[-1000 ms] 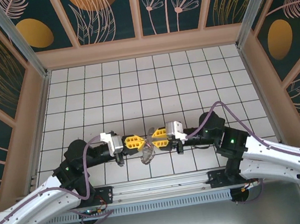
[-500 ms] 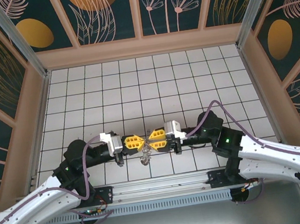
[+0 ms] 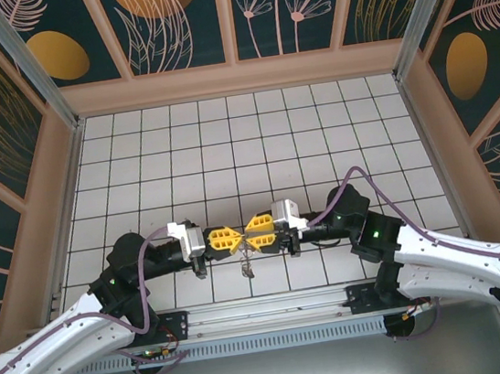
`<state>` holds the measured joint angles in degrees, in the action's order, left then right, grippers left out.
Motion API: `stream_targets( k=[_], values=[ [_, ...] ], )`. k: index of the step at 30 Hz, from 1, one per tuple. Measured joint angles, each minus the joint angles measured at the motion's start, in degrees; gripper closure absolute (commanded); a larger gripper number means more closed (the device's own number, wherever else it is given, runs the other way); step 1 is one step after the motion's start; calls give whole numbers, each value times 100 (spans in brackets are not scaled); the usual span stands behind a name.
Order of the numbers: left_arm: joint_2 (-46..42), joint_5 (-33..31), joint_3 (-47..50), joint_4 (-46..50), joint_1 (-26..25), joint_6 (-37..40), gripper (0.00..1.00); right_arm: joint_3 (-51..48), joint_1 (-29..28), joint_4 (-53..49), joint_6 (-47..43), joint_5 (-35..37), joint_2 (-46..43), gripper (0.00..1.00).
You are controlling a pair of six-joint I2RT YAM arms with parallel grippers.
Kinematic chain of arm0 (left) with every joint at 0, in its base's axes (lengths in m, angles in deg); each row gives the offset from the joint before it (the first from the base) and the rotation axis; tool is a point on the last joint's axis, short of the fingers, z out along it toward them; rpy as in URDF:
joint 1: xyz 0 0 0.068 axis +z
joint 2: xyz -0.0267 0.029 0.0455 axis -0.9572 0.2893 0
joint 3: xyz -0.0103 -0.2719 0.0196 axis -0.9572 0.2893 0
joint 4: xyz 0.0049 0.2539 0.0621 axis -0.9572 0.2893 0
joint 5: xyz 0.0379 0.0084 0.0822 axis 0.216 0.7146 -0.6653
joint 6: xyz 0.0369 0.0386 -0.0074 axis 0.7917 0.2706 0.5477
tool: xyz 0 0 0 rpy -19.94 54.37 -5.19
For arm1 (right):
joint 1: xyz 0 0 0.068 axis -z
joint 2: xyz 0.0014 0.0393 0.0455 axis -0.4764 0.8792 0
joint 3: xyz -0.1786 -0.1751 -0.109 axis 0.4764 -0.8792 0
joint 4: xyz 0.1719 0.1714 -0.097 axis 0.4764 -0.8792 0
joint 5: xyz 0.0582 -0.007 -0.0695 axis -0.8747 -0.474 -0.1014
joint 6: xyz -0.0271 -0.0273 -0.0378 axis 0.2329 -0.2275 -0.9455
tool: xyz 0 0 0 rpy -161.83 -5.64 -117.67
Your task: Put the keys on the keyring
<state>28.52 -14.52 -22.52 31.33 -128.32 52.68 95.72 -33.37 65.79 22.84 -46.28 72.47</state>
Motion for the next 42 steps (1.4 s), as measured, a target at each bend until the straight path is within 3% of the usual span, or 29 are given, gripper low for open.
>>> stream_targets(
  k=[6, 11, 16, 21, 26, 30, 33, 40, 42],
  values=[
    [17, -11, 0, 2, 0, -2, 100, 0, 2, 9, 33, -37, 83, 100],
    [15, -94, -15, 157, 0, 4, 97, 2, 2, -98, -52, -17, 81, 100],
    [251, -378, -490, 1119, 0, 157, 85, 299, 2, -883, -420, 291, 116, 100],
    [708, -634, -1099, 1932, 0, 378, 84, 758, 2, -1683, -841, 658, 291, 100],
    [966, -791, -1220, 2326, 0, 531, 84, 1075, -7, -2465, -1211, 931, 522, 100],
    [1082, -828, -1220, 2507, 0, 595, 90, 1198, -46, -2863, -1421, 1080, 662, 100],
    [1075, -811, -1220, 2555, -7, 656, 100, 1204, -52, -2905, -1482, 1075, 660, 100],
    [745, -717, -1062, 2277, -33, 566, 100, 1200, -81, -2734, -1517, 896, 514, 99],
    [579, -632, -942, 2028, -33, 503, 100, 1154, -96, -2570, -1482, 831, 422, 91]
  ],
)
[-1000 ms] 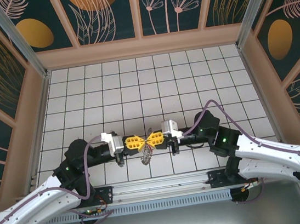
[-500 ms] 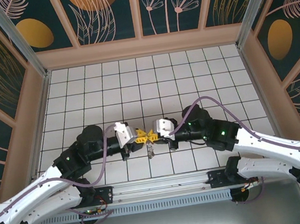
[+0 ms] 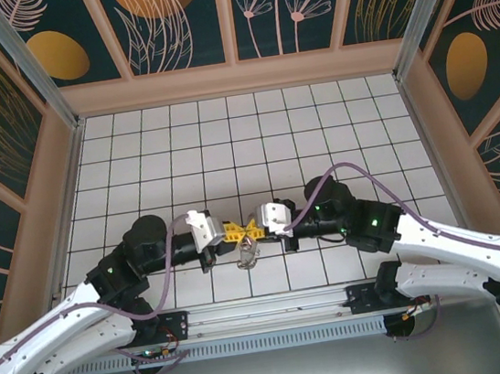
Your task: Put the keys on the keyring
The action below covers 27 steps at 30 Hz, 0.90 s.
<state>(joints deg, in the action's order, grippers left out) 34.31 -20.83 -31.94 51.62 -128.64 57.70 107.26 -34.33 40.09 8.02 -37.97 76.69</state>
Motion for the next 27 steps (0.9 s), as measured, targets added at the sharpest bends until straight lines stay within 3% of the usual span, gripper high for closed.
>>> stream_targets(
  k=[3, 14, 27],
  values=[
    [-205, 83, 229, -396, 0, -127, 100, -186, -11, 345, 138, -133, -155, 86],
    [-492, 275, 931, -1615, 0, -470, 100, -511, -11, 1152, 577, -525, -223, 84],
    [-702, 527, 1491, -2951, 2, -874, 100, -616, -11, 1375, 732, -577, -225, 81]
  ],
)
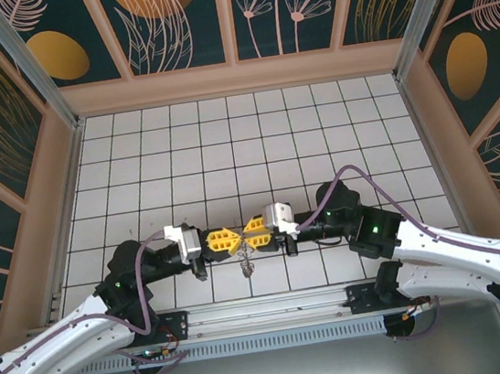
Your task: Put the keys on the keyring
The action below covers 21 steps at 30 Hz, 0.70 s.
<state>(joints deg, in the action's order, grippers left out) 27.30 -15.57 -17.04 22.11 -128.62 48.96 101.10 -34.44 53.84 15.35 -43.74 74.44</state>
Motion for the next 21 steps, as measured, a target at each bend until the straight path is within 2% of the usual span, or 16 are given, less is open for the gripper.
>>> stream_targets(
  k=[21],
  values=[
    [131, 131, 4, -160, -2, -57, 100, -247, 2, 420, 103, -463, -63, 83]
  ],
)
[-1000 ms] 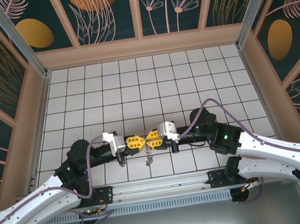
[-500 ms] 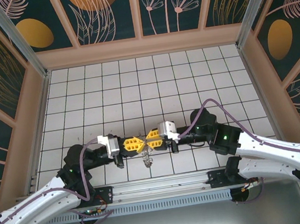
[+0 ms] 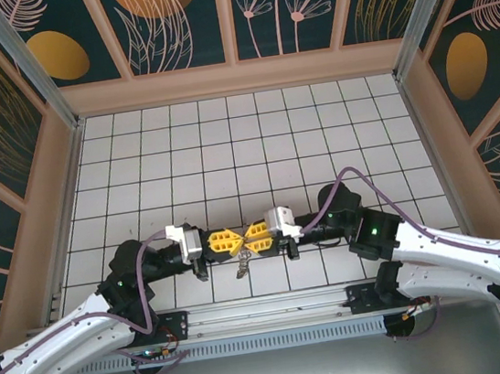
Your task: Put the keys on the keyring
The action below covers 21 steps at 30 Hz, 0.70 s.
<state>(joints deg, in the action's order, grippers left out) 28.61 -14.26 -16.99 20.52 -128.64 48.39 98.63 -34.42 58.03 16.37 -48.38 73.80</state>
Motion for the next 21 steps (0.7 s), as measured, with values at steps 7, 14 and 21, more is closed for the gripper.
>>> stream_targets(
  k=[7, 14, 21],
  values=[
    [55, 105, -4, 0, 0, 2, 100, -92, 0, 90, 26, -24, -114, 88],
    [96, 127, -79, 68, 0, 4, 100, -92, 0, 162, 37, 57, -111, 100],
    [146, -4, -474, 935, 0, 197, 88, -17, 0, -87, -63, 269, -111, 100]
  ],
)
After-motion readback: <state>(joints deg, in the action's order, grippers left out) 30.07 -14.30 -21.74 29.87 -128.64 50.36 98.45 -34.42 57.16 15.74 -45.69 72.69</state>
